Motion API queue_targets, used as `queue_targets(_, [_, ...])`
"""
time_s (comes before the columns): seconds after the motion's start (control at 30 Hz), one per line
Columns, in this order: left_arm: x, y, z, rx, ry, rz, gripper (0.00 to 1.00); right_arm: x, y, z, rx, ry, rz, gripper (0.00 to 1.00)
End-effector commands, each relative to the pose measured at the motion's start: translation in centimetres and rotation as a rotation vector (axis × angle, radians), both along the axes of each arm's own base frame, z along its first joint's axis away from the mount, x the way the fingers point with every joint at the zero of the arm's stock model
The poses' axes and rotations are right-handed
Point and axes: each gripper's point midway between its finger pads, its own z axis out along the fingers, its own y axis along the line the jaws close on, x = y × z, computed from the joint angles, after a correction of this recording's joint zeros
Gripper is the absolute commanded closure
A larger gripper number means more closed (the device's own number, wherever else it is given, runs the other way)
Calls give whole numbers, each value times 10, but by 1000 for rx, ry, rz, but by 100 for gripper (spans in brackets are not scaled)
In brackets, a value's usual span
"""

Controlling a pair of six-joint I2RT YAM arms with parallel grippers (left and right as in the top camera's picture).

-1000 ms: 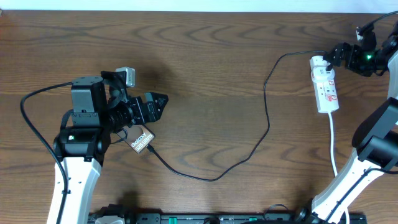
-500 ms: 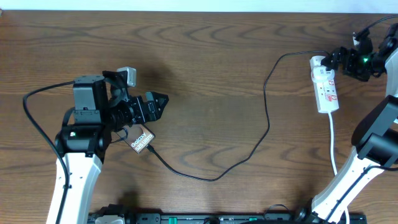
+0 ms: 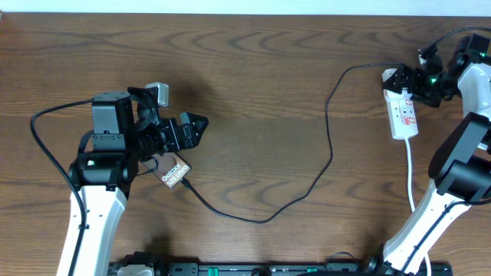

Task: Plug charger to phone and switch on socket
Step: 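Move the right gripper over the white power strip's orange switch, then press the orange switch beside the charger with the right gripper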

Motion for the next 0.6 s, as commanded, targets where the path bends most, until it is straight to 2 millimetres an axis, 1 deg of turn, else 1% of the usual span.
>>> queue_targets(0.0, [2, 1, 2, 18, -16, -3, 6, -3, 10, -11, 16, 31, -1, 1])
queue_targets(0.23, [2, 1, 2, 18, -15, -3, 6, -5, 20, -17, 22, 45, 12, 1])
queue_targets(0.57, [2, 1, 2, 18, -15, -3, 6, -13, 41, -37, 41, 85, 22, 1])
